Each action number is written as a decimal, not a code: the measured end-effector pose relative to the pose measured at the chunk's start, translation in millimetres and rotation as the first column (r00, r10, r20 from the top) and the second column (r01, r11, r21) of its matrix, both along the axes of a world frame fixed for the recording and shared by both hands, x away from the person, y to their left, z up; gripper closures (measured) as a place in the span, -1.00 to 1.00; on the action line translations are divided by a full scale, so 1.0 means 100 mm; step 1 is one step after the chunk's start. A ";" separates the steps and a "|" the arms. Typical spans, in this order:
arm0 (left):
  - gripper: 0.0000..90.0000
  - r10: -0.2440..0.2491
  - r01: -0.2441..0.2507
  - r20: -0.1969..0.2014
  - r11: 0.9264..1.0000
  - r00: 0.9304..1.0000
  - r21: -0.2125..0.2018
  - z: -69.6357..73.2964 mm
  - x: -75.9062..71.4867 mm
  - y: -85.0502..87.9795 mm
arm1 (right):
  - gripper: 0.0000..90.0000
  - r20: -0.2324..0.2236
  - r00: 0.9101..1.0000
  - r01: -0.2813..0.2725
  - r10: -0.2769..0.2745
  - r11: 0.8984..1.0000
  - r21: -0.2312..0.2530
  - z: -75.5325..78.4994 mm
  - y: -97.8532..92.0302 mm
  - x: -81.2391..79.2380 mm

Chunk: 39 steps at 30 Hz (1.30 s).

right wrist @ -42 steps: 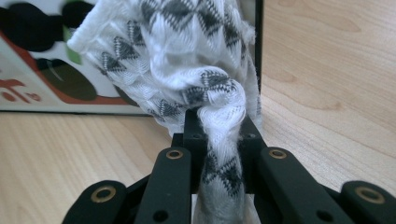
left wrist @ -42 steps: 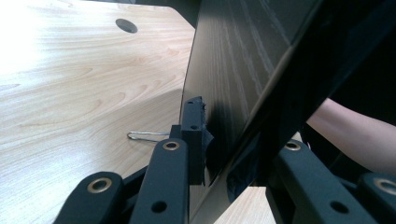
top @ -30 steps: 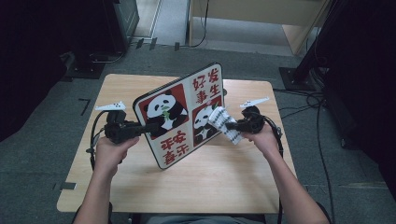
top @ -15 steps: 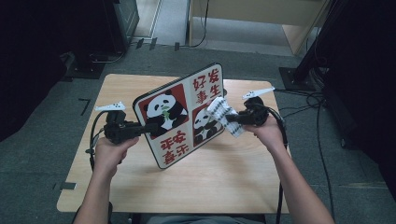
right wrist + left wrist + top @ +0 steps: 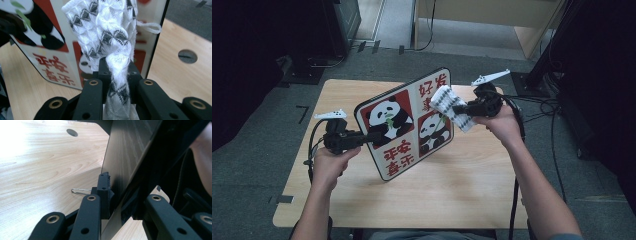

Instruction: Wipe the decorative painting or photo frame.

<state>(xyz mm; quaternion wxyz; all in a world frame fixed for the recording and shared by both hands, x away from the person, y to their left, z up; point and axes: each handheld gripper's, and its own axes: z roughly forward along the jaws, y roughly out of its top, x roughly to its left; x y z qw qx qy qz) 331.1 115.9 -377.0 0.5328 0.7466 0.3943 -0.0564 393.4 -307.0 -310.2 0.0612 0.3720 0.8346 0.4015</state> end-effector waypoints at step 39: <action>0.66 -0.030 0.030 -0.008 0.999 1.000 -0.027 -0.03 0.03 0.04 | 0.81 0.093 0.995 -0.019 0.024 0.998 -0.059 0.87 0.96 0.52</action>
